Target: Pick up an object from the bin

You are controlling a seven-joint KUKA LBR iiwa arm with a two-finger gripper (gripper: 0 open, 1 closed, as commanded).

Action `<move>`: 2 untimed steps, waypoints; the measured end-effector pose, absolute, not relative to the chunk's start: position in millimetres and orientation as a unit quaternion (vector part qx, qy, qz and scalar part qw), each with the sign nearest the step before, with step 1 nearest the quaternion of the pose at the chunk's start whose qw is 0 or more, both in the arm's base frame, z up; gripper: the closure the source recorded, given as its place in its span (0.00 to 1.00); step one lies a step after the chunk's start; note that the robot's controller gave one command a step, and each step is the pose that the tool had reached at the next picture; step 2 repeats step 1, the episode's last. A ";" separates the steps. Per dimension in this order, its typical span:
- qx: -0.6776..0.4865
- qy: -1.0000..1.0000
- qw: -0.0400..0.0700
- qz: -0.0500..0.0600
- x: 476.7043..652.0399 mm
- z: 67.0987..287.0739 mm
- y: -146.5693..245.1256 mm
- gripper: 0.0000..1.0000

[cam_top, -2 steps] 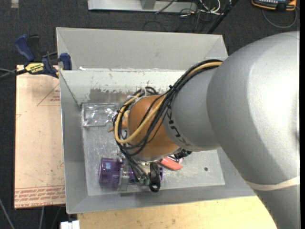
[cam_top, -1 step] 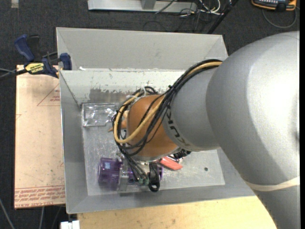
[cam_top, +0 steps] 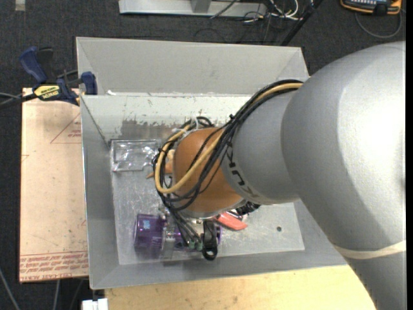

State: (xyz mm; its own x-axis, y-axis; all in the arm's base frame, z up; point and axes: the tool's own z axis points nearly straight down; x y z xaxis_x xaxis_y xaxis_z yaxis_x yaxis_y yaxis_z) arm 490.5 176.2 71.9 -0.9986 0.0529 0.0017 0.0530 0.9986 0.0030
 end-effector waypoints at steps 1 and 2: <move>-0.027 -1.000 0.004 0.000 488.9 86.2 175.5 1.00; -0.027 -1.000 0.004 0.000 488.9 86.2 175.5 1.00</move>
Offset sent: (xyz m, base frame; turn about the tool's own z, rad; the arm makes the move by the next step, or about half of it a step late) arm -0.0001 0.0001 0.0777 0.0000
